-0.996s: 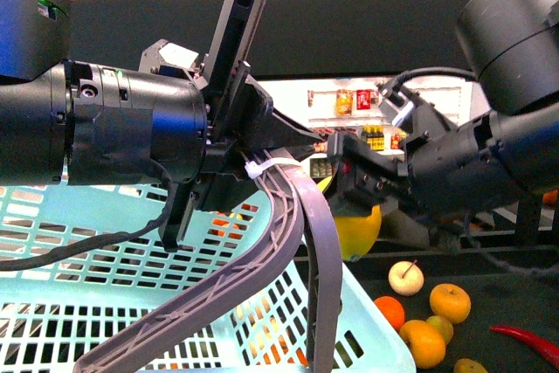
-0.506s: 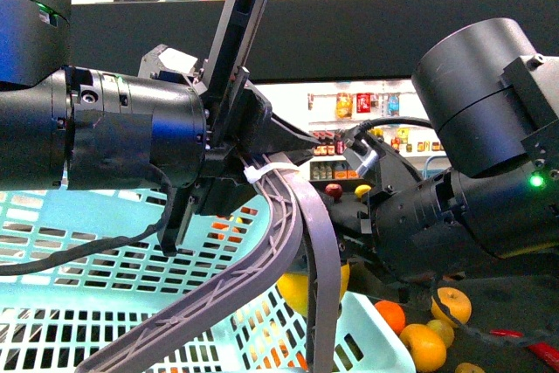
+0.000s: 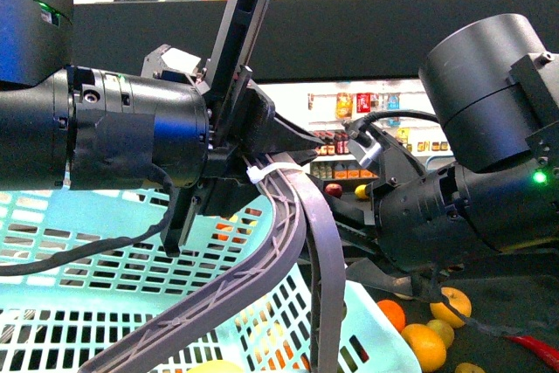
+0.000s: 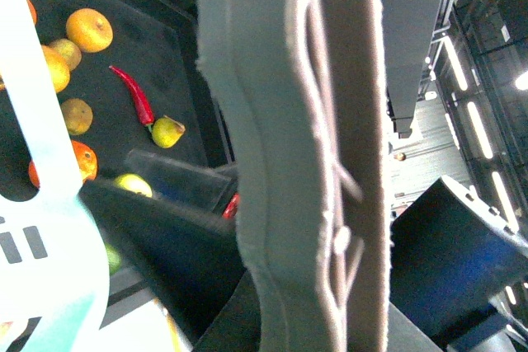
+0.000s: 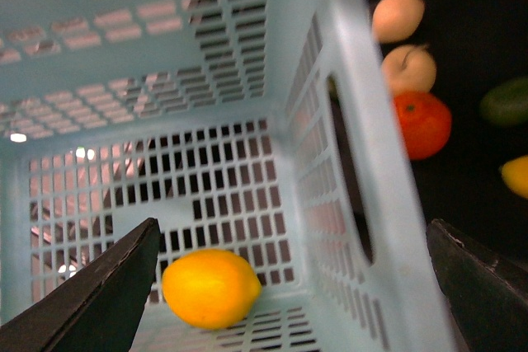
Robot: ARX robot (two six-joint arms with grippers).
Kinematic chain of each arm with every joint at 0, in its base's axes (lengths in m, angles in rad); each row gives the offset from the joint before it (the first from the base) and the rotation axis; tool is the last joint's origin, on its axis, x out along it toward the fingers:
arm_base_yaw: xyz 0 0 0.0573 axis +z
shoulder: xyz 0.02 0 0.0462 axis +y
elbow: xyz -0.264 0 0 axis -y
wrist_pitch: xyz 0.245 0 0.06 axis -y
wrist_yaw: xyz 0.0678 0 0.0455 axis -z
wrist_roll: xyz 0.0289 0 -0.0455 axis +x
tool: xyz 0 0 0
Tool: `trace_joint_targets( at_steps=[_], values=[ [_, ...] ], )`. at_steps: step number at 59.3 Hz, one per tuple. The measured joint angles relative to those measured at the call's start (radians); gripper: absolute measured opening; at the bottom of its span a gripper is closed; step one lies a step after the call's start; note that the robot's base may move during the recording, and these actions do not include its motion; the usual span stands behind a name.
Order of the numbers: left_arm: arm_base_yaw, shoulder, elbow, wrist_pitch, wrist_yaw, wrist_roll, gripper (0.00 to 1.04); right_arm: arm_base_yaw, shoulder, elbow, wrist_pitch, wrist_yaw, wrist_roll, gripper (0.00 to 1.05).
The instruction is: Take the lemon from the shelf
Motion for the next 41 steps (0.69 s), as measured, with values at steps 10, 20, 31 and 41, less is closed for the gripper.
trace_joint_targets(
  at_steps=[10, 20, 31, 41],
  values=[
    [0.0, 0.0, 0.0, 0.0, -0.005, 0.002, 0.07, -0.114, 0.005, 0.072, 0.022, 0.0, -0.003, 0.97],
    [0.0, 0.0, 0.0, 0.0, 0.001, 0.002, 0.07, -0.221, 0.089, 0.135, 0.046, 0.041, -0.069, 0.97],
    [-0.001, 0.0, 0.0, 0.0, 0.0, 0.0, 0.07, -0.301, 0.527, 0.135, 0.239, -0.008, -0.613, 0.97],
    [-0.001, 0.001, 0.0, 0.0, 0.0, 0.002, 0.07, -0.282, 0.802, 0.299, 0.154, -0.211, -1.162, 0.97]
  ],
)
